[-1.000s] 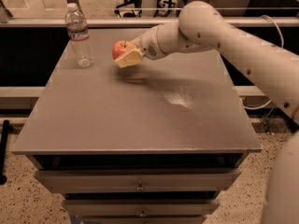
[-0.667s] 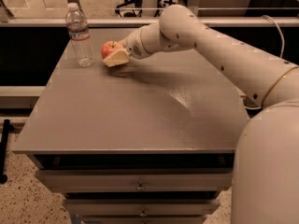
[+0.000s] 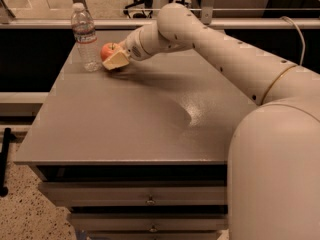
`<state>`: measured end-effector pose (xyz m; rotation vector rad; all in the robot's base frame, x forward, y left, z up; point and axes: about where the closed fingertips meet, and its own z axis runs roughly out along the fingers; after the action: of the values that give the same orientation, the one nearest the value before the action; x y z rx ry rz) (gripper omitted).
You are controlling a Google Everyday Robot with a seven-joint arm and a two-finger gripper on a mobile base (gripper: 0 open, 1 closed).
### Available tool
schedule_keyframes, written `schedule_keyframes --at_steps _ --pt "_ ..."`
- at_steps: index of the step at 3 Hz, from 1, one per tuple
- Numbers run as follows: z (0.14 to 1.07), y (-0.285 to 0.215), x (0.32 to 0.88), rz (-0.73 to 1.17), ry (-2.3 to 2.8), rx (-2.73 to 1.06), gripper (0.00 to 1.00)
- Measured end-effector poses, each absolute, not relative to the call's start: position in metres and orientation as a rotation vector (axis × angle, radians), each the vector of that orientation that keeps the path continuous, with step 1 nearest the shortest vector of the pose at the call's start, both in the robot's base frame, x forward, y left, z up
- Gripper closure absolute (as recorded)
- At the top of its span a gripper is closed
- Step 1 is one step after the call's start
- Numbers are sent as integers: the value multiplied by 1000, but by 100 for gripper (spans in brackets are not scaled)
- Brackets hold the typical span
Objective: Move apple near water bottle
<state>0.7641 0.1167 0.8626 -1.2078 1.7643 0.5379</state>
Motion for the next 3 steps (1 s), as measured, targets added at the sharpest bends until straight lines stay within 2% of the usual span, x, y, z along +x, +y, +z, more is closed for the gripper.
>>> schedule_keyframes --at_steps 3 --pt "856 115 768 521 1793 -1222 17"
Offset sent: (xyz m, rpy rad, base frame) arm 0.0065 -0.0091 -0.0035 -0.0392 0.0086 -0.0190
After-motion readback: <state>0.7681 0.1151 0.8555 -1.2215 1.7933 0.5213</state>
